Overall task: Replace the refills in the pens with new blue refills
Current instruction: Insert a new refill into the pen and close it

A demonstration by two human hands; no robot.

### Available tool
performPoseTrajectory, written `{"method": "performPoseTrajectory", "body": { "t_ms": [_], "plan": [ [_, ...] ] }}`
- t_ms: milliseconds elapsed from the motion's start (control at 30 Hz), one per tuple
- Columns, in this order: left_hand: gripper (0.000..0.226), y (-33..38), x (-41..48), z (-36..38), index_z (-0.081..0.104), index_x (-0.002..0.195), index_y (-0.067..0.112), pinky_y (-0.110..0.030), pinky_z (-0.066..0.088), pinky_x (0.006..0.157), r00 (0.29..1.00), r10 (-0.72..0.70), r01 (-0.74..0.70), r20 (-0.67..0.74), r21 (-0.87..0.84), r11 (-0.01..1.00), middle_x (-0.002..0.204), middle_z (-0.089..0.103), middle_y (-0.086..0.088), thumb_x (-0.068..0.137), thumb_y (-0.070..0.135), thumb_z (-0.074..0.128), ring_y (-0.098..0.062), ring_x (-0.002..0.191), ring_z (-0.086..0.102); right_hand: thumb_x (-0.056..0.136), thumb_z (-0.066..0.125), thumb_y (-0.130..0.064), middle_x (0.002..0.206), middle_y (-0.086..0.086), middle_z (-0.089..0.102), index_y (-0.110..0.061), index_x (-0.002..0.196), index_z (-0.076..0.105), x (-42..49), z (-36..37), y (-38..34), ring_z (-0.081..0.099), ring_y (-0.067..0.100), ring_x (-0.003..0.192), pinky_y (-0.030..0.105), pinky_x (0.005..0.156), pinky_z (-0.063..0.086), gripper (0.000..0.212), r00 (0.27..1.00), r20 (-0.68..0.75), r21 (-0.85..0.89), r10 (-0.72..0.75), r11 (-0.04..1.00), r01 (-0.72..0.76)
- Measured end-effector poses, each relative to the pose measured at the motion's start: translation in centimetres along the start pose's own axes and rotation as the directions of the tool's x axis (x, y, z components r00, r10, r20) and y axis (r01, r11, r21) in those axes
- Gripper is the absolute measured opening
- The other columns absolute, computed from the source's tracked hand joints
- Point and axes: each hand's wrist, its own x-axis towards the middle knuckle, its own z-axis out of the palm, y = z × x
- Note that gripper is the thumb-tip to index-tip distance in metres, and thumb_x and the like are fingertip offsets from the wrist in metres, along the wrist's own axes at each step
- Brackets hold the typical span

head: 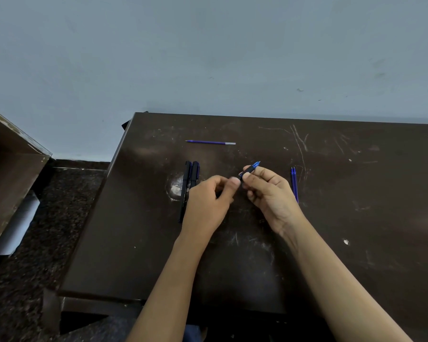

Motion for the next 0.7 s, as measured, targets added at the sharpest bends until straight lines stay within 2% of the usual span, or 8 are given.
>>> {"method": "performPoseTrajectory", "body": {
  "t_ms": [100,200,267,400,533,600,700],
  "plan": [
    [0.028,0.02,-0.09,0.04,0.071,0.089,0.017,-0.013,0.046,0.061,1.0,-0.02,0.02,0.006,-0.024,1.0,0.072,0.07,0.009,0.096,0.032,0.048,-0.001,0.067,0.067,0.085,0.064,-0.005,0.073,-0.002,0.063,-0.009,0.095,0.067,0.0,0.01,0.05,0.056,0.003,0.065,0.02,0.065,0.044,0.011,1.0,-0.006,-0.016,-0.005,1.0,0.005],
    [0.007,-0.12,0.05,-0.41,0.067,0.088,0.022,-0.011,0.047,0.064,0.999,0.048,-0.048,-0.025,0.026,0.999,0.075,0.068,0.011,0.088,0.027,0.064,0.0,0.07,0.065,0.084,0.064,-0.006,0.076,0.002,0.061,-0.012,0.089,0.068,-0.01,-0.09,0.12,0.055,0.005,0.066,0.02,0.066,0.044,0.008,1.0,0.005,-0.026,-0.006,1.0,0.006],
    [0.01,-0.1,0.04,-0.53,0.066,0.092,0.023,-0.009,0.048,0.068,0.999,0.049,-0.049,-0.014,0.03,0.998,0.079,0.067,0.012,0.084,0.029,0.068,0.0,0.075,0.063,0.084,0.065,-0.007,0.078,0.003,0.061,-0.015,0.085,0.069,-0.02,-0.09,0.15,0.056,0.006,0.069,0.02,0.065,0.045,0.009,1.0,0.016,-0.026,-0.009,1.0,0.009],
    [0.024,-0.11,0.04,-0.11,0.07,0.095,0.017,-0.024,0.054,0.072,0.999,-0.005,0.005,0.032,0.0,1.0,0.08,0.071,0.006,0.095,0.033,0.051,-0.004,0.072,0.068,0.084,0.065,-0.008,0.078,0.003,0.063,-0.014,0.087,0.068,0.05,-0.02,0.2,0.056,0.006,0.068,0.022,0.066,0.043,0.007,1.0,0.011,-0.055,-0.006,0.998,0.006],
    [0.003,-0.25,0.07,-0.37,0.065,0.09,0.023,-0.011,0.047,0.066,0.999,0.041,-0.042,0.011,0.059,0.997,0.076,0.068,0.009,0.087,0.025,0.066,-0.002,0.071,0.064,0.083,0.066,-0.008,0.078,0.004,0.061,-0.011,0.092,0.069,0.0,-0.01,0.37,0.054,0.008,0.069,0.022,0.065,0.043,0.009,1.0,0.011,-0.057,-0.004,0.998,0.004],
    [0.01,-0.26,0.06,-0.49,0.062,0.09,0.025,-0.008,0.045,0.065,0.999,0.044,-0.043,-0.01,0.059,0.997,0.075,0.064,0.011,0.083,0.027,0.069,0.0,0.07,0.06,0.083,0.067,-0.009,0.081,0.007,0.06,-0.012,0.091,0.069,-0.05,0.03,0.42,0.053,0.009,0.07,0.02,0.065,0.045,0.008,1.0,0.024,-0.062,-0.001,0.998,0.003],
    [0.021,-0.03,-0.01,-0.12,0.066,0.098,0.019,-0.017,0.05,0.069,1.0,-0.008,0.008,0.011,0.02,1.0,0.077,0.068,0.007,0.094,0.035,0.053,-0.004,0.071,0.065,0.083,0.066,-0.009,0.083,0.008,0.061,-0.011,0.092,0.068,0.0,0.04,0.5,0.054,0.01,0.073,0.02,0.065,0.044,0.009,1.0,0.024,-0.069,-0.001,0.998,0.002]
  ]
}}
